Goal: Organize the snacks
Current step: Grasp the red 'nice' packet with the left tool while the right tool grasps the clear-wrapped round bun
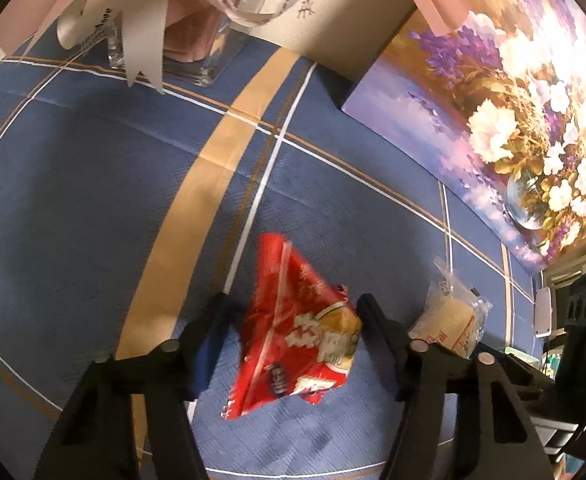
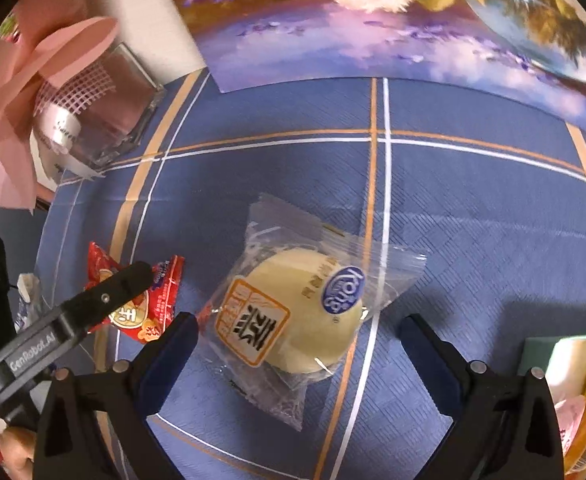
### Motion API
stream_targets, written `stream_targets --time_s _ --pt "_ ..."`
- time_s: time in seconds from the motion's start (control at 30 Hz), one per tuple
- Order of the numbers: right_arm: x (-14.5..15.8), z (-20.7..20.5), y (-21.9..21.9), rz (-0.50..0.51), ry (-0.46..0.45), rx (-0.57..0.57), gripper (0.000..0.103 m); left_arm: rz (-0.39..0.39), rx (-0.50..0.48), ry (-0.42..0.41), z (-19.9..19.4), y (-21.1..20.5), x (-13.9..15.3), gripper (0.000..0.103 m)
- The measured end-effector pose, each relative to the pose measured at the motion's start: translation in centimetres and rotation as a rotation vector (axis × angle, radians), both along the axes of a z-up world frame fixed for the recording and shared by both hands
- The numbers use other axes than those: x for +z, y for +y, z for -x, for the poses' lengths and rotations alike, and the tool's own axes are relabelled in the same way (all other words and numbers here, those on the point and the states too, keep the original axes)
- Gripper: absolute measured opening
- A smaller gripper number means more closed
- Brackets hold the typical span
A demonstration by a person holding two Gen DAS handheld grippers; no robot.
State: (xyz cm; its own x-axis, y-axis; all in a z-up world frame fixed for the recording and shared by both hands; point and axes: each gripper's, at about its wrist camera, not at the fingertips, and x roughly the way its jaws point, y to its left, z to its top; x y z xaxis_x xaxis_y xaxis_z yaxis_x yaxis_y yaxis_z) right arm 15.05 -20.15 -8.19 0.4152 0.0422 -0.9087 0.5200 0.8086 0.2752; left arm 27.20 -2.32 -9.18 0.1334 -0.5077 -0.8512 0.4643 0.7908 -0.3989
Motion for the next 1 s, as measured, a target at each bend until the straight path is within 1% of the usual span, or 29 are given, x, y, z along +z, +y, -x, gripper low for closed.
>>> stream_targets --time_s 0.13,0.2,0.23,0.3,0.47,0.5,0.53,0.57,0.6,0.63,0.77,1.0 --pt "0.1 0.2 0.4 0.023 -0.01 0.03 0.095 0.001 -0.003 -0.007 0.1 0.0 0.0 0.063" --pt "0.3 0.3 0.6 0.035 -0.018 0.043 0.09 -0.003 0.0 -0.013 0.2 -0.1 0.0 0.063" --pt "0.4 0.2 0.7 0.036 -0.023 0.051 0.086 -0.005 0.0 -0.016 0.3 -0.1 0.0 0.063" --pt "0.5 0.2 0.8 0.043 -0.028 0.064 0.084 -0.007 0.0 -0.024 0.4 -0.2 0.0 0.063" --pt "1.0 0.5 1.2 0.083 -0.049 0.079 0.072 -0.005 0.008 -0.035 0.6 -0.1 0.0 0.062" --pt "1.1 0.6 1.2 0.092 -0.055 0.084 0.071 -0.004 0.01 -0.036 0.6 -0.1 0.0 0.061" --pt "1.3 0.6 1.3 0.103 -0.058 0.09 0.067 -0.006 0.014 -0.038 0.6 0.0 -0.1 0.057" --pt "1.5 0.7 1.4 0.112 -0.061 0.095 0.062 -0.011 0.021 -0.043 0.6 0.1 0.0 0.056" --pt "1.7 0.8 1.4 0.119 -0.066 0.097 0.061 -0.008 0.022 -0.042 0.7 0.2 0.0 0.056" --pt "1.8 0.9 1.4 0.12 -0.071 0.099 0.059 -0.007 0.024 -0.045 0.7 0.2 -0.1 0.053" --pt "2.0 1.1 1.2 0.107 -0.076 0.105 0.055 -0.004 0.03 -0.059 1.1 0.5 0.0 0.052" --pt "2.6 2.0 0.9 0.114 -0.099 0.115 0.049 0.027 0.054 -0.041 1.3 1.2 0.1 0.052"
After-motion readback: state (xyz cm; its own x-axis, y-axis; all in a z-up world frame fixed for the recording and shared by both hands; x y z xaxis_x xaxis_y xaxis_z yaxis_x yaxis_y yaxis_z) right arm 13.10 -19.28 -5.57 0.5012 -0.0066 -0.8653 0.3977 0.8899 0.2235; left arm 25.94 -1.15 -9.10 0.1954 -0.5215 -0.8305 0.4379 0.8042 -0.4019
